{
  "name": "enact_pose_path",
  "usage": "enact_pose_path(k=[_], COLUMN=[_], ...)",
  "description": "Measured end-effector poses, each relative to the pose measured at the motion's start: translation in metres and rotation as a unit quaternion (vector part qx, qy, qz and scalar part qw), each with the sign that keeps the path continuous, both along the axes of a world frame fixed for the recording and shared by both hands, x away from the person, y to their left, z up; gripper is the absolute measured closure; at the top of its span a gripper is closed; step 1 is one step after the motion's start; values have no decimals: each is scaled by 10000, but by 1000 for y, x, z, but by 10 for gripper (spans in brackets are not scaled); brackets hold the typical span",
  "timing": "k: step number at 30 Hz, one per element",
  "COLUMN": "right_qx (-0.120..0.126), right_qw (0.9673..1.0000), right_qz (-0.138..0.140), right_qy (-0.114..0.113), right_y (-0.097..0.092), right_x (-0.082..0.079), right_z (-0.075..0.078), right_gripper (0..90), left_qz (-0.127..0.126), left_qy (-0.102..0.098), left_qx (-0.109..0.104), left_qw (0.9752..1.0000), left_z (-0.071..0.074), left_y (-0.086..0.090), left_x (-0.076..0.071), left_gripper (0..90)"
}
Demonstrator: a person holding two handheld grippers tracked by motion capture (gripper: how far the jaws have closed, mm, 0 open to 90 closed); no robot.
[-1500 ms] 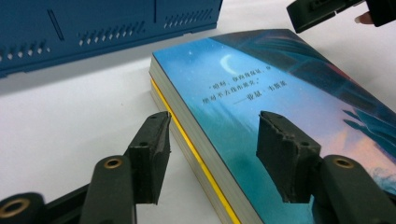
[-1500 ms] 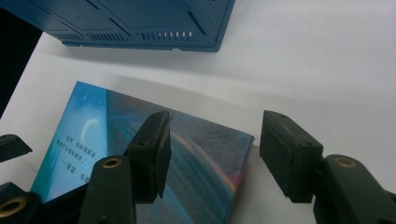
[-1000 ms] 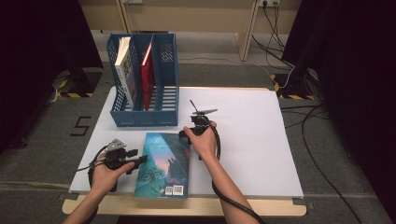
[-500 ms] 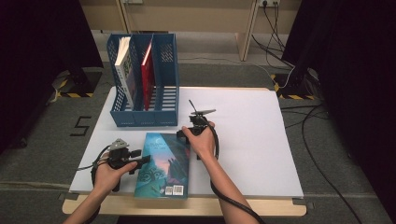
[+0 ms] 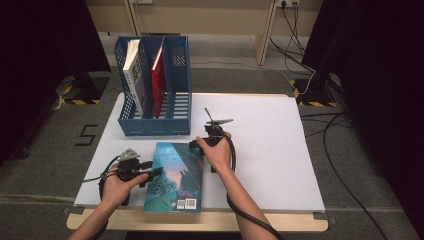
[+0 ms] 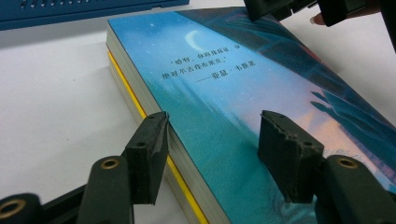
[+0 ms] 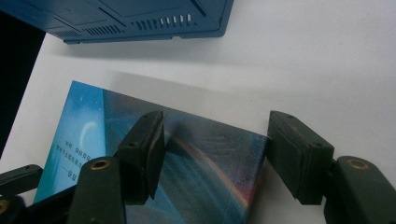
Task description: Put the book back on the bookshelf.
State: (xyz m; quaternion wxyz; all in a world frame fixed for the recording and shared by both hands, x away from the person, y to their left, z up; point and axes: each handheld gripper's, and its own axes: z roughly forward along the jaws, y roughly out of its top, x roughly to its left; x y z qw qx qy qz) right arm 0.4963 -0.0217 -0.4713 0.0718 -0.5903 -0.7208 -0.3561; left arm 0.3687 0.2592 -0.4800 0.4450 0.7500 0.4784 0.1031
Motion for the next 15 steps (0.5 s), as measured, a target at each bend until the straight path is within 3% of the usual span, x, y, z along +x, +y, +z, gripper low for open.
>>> enact_pose_path(k=[9, 15], right_qx=[-126, -26], right_qw=[9999, 9999], right_qz=[8, -36], right_qy=[48, 146], right_y=[-2, -12], right_x=[0, -1], right_z=[4, 3], right_gripper=[412, 422], left_qz=[15, -18], left_qy=[2, 33], left_qx=[18, -19], left_qw=[10000, 10000], left_z=[0, 0], left_y=[-4, -8], left_x=[-1, -1], left_gripper=[424, 422])
